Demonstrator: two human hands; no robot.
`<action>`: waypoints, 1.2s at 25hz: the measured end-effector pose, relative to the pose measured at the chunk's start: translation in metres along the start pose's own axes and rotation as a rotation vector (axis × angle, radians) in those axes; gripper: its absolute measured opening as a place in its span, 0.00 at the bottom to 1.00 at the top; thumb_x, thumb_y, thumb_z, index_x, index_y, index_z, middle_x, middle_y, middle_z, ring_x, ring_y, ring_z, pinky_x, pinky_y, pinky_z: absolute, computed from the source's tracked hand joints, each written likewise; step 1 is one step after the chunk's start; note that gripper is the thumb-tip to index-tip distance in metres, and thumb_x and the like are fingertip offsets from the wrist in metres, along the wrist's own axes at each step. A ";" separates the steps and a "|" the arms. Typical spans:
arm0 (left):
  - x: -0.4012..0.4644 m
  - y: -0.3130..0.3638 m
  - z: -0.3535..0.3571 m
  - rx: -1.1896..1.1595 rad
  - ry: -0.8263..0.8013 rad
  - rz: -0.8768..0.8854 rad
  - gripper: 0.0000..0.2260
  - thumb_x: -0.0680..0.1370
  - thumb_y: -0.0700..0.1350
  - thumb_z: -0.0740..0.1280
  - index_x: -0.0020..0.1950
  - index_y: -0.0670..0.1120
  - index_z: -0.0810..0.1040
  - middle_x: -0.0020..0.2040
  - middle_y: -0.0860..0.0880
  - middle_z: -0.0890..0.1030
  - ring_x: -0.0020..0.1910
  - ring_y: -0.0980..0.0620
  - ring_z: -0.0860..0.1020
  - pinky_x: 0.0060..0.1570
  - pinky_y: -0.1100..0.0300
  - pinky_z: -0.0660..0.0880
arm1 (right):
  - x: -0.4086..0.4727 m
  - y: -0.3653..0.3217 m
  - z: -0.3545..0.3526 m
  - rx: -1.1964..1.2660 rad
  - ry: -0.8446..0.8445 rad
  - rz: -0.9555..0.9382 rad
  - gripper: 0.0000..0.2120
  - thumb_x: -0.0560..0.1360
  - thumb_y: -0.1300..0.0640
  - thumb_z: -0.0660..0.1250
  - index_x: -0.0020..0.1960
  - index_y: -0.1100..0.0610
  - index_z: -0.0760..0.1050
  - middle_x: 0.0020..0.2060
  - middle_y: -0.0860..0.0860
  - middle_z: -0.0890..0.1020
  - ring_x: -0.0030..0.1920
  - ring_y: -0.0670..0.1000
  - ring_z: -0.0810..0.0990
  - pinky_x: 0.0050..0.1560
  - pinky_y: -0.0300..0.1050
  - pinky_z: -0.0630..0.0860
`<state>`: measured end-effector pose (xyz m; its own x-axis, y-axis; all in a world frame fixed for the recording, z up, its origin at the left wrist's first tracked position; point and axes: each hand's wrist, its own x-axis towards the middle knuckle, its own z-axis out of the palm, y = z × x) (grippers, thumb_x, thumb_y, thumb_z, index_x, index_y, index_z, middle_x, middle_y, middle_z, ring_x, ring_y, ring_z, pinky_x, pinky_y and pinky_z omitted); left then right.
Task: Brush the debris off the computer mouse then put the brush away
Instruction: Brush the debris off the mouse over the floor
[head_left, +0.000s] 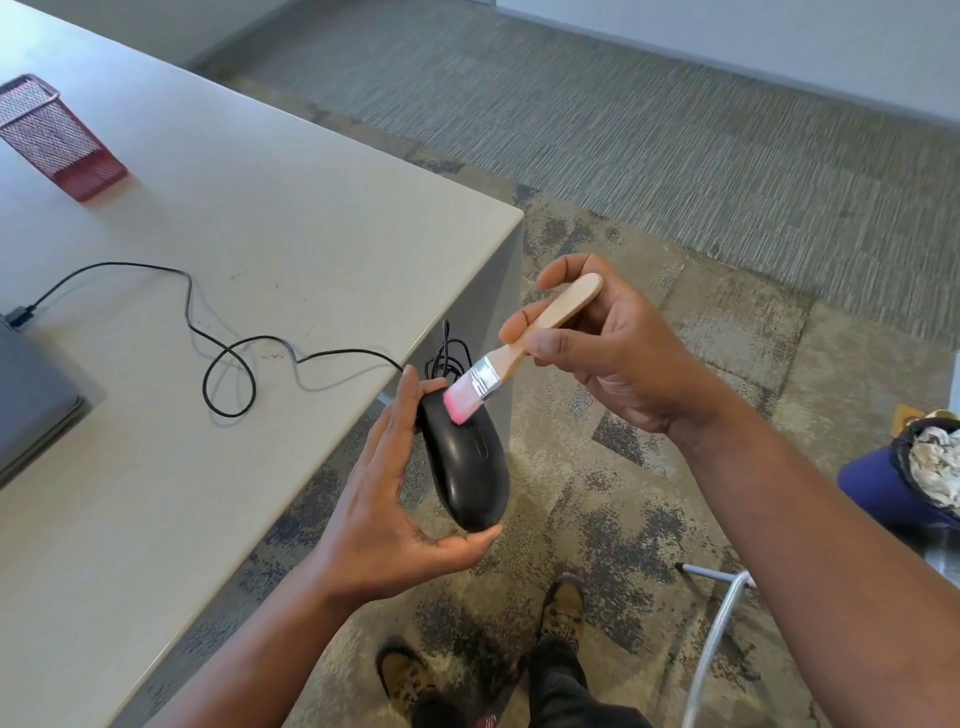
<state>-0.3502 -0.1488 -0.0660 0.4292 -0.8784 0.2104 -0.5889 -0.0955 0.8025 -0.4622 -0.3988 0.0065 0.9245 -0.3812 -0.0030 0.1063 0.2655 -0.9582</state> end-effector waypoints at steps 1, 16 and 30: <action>0.000 0.000 0.000 0.001 -0.008 -0.009 0.64 0.66 0.54 0.85 0.89 0.47 0.45 0.84 0.52 0.65 0.84 0.47 0.65 0.81 0.44 0.65 | 0.002 -0.001 0.001 -0.031 0.006 -0.005 0.19 0.75 0.68 0.71 0.60 0.57 0.67 0.46 0.58 0.88 0.46 0.50 0.84 0.49 0.42 0.78; 0.002 -0.004 0.001 -0.031 0.022 -0.049 0.64 0.66 0.55 0.85 0.89 0.49 0.45 0.85 0.53 0.65 0.84 0.47 0.65 0.80 0.35 0.66 | -0.003 -0.028 0.016 -0.307 -0.167 -0.097 0.16 0.80 0.66 0.66 0.60 0.50 0.66 0.48 0.59 0.86 0.46 0.47 0.82 0.50 0.41 0.78; 0.004 -0.007 0.000 -0.016 0.041 -0.020 0.64 0.66 0.54 0.85 0.89 0.47 0.46 0.84 0.51 0.66 0.84 0.46 0.66 0.79 0.36 0.67 | 0.003 -0.028 0.015 -0.325 -0.208 -0.090 0.17 0.80 0.67 0.65 0.61 0.50 0.67 0.47 0.58 0.86 0.47 0.48 0.82 0.50 0.42 0.77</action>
<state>-0.3447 -0.1514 -0.0713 0.4688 -0.8562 0.2170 -0.5688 -0.1047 0.8158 -0.4570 -0.3936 0.0378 0.9746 -0.1943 0.1110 0.0996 -0.0676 -0.9927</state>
